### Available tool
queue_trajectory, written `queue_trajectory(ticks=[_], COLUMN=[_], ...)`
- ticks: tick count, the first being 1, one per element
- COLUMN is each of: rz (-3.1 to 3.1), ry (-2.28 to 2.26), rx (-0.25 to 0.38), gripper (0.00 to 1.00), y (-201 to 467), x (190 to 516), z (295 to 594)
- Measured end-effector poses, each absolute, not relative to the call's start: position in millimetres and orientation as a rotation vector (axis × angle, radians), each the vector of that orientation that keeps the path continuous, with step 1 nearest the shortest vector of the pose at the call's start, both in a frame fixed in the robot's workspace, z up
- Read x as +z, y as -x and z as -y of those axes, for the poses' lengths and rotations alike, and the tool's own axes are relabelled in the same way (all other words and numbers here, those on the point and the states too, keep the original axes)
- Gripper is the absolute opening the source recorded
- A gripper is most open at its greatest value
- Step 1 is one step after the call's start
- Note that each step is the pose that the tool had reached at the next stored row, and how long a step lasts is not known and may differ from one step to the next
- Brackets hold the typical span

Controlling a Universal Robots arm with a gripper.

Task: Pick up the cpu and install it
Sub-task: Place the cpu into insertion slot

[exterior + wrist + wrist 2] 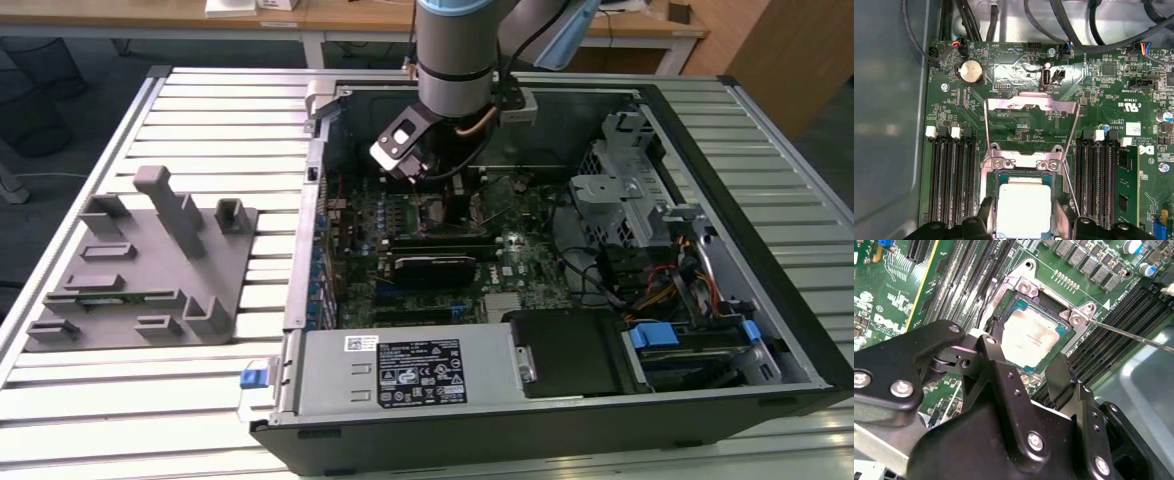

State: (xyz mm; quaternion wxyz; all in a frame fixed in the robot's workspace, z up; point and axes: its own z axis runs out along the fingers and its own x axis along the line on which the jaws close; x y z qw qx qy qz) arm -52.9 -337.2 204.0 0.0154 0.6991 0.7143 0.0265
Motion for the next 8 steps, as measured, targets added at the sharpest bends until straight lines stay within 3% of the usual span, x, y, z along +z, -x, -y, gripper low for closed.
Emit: queue_trajectory(ticks=[3,4,5,8], rz=[-2.222,-2.222,-2.222,-2.222], ry=[-2.175,-2.175,-2.175,-2.175], rx=[0.082,0.082,0.082,0.082], gripper=[0.59,0.53,0.53,0.35], y=[52.9,52.9,52.9,52.9], x=[204.1,204.1,204.1,204.2], z=[337.2,337.2,337.2,337.2])
